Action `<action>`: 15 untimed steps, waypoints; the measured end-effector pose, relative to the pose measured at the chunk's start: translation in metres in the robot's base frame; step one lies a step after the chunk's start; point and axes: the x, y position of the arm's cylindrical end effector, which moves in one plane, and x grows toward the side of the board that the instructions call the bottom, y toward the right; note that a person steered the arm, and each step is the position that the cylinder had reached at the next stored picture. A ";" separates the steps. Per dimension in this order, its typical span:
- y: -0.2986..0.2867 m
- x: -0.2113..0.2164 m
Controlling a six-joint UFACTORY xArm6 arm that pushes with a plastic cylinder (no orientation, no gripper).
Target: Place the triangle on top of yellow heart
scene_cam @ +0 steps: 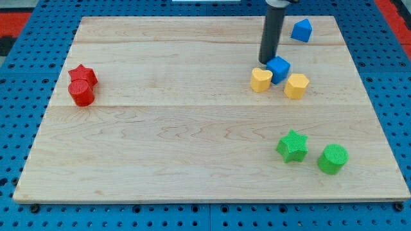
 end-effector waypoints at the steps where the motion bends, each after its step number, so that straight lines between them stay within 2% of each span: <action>1: 0.025 -0.017; 2: 0.144 -0.038; 3: 0.157 -0.096; 4: 0.078 -0.140; 5: -0.022 -0.122; 6: -0.044 -0.119; 7: -0.043 -0.127; 8: -0.017 -0.114; 9: -0.011 -0.141; 10: 0.054 -0.127; 11: 0.025 -0.061; 12: 0.009 -0.026; 13: 0.027 -0.025; 14: 0.014 0.003; 15: -0.016 -0.023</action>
